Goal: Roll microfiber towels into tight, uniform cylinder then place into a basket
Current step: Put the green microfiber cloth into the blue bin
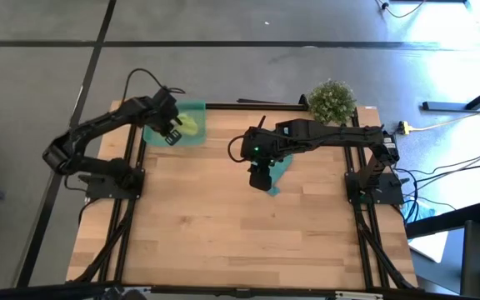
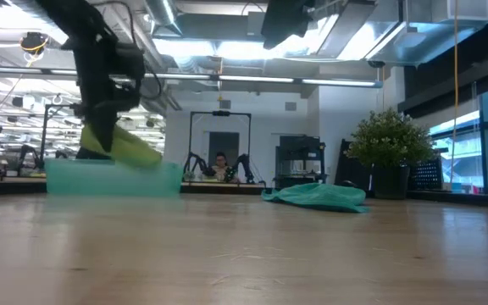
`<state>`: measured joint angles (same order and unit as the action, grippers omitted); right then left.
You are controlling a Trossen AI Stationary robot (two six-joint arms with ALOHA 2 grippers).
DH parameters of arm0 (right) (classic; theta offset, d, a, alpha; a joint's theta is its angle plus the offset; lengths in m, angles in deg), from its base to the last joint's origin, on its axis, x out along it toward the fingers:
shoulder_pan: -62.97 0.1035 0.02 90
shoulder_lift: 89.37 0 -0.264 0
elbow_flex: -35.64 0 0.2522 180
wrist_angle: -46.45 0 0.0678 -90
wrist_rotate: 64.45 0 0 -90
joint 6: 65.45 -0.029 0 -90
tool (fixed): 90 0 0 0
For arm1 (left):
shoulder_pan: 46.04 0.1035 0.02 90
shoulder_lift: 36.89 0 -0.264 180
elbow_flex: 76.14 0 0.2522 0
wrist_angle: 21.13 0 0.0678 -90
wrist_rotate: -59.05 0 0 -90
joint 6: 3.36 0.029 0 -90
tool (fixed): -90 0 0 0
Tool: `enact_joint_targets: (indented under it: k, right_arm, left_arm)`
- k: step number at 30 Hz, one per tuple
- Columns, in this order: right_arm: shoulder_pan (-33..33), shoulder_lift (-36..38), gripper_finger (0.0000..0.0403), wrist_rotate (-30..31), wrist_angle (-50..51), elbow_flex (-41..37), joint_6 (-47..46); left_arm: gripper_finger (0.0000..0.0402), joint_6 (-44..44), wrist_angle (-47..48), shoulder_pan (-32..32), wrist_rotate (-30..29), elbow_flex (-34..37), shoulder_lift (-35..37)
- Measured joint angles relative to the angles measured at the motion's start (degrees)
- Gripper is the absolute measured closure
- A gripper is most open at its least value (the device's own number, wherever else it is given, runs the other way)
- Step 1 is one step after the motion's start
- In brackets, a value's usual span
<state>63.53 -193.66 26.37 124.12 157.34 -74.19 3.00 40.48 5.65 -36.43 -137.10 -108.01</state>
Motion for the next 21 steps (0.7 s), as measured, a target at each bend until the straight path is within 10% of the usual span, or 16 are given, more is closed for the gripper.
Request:
enact_joint_targets:
  k: [21]
  right_arm:
    - [-0.52,0.00,0.0231,0.06,-0.09,0.00,-0.09]
  left_arm:
    - [0.0362,17.28,-2.08,0.06,-1.06,-0.02,-12.24]
